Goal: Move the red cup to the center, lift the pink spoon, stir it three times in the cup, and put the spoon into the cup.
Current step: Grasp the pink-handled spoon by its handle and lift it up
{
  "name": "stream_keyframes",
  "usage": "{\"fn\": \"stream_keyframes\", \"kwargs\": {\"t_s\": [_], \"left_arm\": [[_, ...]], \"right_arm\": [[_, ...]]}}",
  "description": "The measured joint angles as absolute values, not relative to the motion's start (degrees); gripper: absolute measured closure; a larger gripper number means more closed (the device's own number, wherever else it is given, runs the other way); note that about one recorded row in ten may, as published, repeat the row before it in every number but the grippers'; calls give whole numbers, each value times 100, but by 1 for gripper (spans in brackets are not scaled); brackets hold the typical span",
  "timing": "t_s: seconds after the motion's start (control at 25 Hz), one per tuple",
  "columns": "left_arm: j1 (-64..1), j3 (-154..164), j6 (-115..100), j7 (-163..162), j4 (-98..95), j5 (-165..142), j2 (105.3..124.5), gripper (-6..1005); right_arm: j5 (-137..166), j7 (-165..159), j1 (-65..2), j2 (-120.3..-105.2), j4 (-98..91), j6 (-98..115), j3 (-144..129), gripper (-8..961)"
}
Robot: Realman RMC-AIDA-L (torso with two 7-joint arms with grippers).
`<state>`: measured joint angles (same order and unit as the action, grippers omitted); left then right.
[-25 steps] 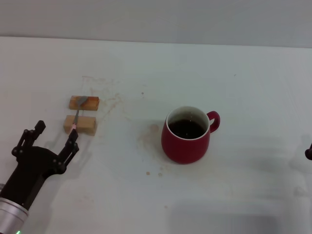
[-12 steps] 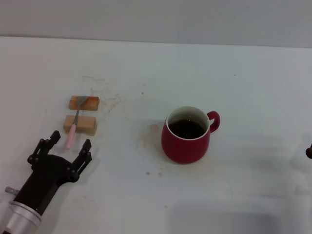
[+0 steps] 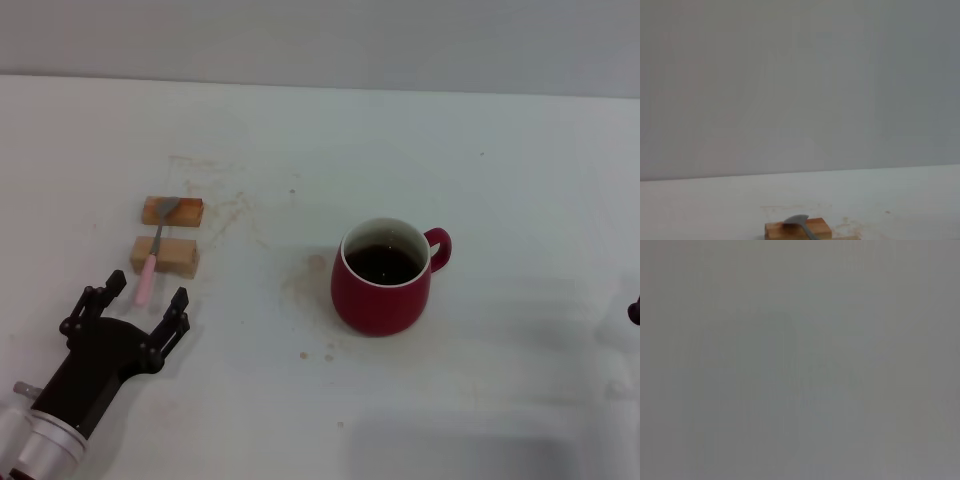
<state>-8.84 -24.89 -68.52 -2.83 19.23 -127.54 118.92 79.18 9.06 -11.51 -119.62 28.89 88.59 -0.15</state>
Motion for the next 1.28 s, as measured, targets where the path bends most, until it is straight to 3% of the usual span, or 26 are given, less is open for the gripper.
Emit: {"fn": "stream_keyframes", "kwargs": {"t_s": [1.28], "left_arm": [[-914, -2520, -6657, -129, 1934, -12679, 11900, 212]], "right_arm": [[7975, 906, -1063, -11971, 2936, 8918, -78, 953]]}}
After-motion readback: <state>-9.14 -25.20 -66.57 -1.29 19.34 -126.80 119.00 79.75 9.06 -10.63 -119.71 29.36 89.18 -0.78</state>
